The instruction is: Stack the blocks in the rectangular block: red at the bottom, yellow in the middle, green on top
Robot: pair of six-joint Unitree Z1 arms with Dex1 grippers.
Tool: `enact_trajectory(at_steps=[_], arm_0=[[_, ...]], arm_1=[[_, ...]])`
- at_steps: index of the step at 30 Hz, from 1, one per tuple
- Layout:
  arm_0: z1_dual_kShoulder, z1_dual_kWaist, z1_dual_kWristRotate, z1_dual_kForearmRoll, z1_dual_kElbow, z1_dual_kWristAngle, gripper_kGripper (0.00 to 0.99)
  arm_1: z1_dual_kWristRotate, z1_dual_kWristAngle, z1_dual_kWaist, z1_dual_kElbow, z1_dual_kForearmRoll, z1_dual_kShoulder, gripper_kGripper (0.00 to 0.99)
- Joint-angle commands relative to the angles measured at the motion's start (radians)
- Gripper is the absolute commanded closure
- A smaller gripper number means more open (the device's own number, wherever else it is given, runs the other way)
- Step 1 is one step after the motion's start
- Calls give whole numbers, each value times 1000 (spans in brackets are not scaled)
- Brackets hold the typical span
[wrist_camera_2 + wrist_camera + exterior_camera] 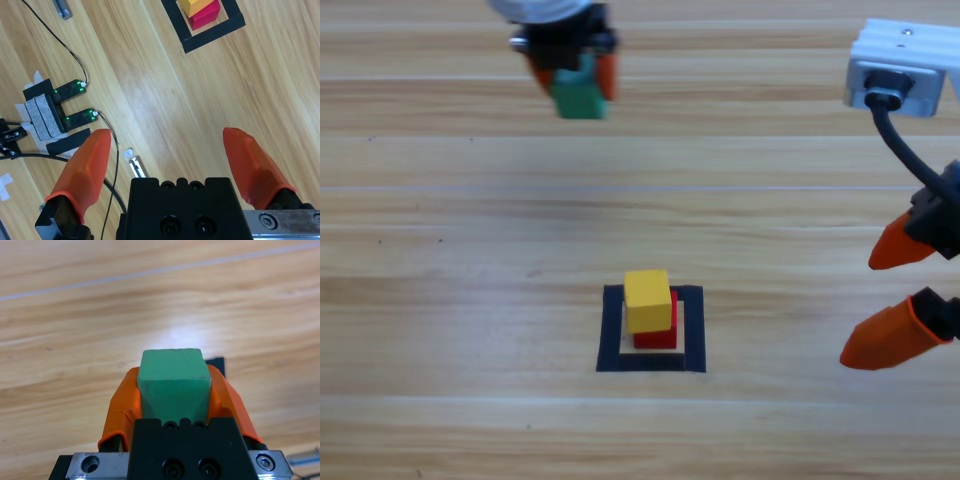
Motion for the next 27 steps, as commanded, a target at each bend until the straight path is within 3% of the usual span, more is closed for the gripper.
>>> enact_trajectory(at_steps=[1,9,21,27], arm_0=[[71,-168,-71,24,26,12,990],[72,-257,-213,71,27,17,990],[74,-268,-410,77,138,12,990],[94,-268,-447,76,119,17,990]], arm_1=[[3,-4,-18,46,-28,-65,0],[0,-6,-18,78,-56,-99,0],[-24,14,-18,125,-91,-113,0],[-46,90,-20,124,-92,-108,0]])
